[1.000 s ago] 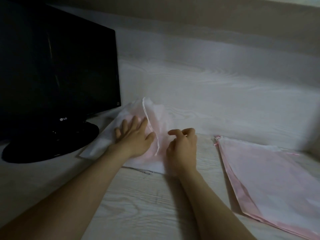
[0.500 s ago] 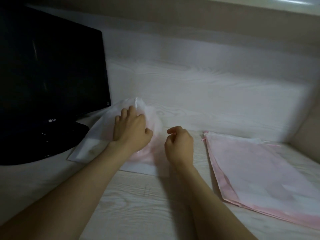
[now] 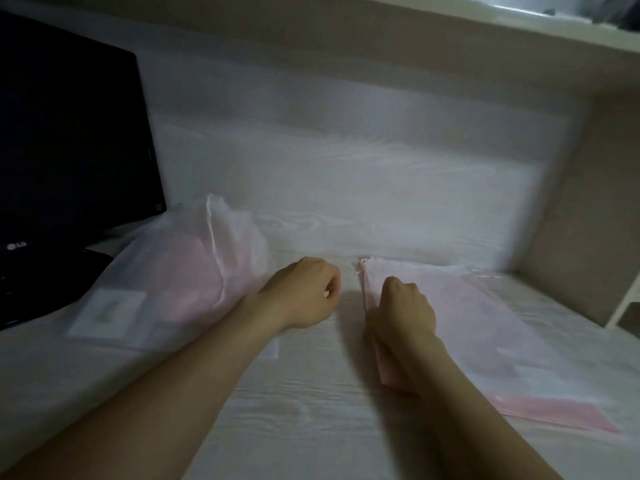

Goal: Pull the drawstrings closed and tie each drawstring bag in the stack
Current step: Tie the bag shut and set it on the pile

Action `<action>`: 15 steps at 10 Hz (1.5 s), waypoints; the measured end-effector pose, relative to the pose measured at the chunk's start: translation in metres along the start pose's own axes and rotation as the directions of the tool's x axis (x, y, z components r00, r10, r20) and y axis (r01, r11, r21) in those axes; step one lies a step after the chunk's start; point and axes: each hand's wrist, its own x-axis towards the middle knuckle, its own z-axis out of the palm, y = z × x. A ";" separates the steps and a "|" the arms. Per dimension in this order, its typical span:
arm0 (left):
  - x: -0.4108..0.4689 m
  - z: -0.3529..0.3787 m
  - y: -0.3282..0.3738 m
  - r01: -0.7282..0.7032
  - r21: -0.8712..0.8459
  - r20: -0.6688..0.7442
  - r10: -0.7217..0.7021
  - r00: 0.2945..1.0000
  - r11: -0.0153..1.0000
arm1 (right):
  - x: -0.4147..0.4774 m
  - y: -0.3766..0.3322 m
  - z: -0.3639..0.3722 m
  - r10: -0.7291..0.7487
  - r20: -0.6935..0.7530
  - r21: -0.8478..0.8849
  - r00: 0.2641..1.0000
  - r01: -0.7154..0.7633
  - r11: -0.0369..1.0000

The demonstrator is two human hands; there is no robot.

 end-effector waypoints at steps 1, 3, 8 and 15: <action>0.009 0.014 0.009 -0.073 0.001 0.006 0.073 0.997 0.997 | -0.001 0.006 0.009 -0.008 -0.015 -0.017 1.000 0.007 1.000; 0.012 0.043 0.000 -0.096 -0.061 -0.019 0.095 0.995 0.994 | 0.000 0.004 0.005 -0.086 -0.022 -0.154 0.996 0.081 0.985; 0.010 0.028 -0.029 0.207 -0.534 -0.336 -0.431 0.837 0.820 | -0.009 -0.005 0.001 -0.210 -0.752 0.177 0.625 0.498 0.849; -0.012 0.004 -0.007 -0.238 -0.070 -0.774 0.098 0.626 0.969 | 0.009 0.022 0.027 -0.172 -0.522 -0.170 0.835 0.096 0.981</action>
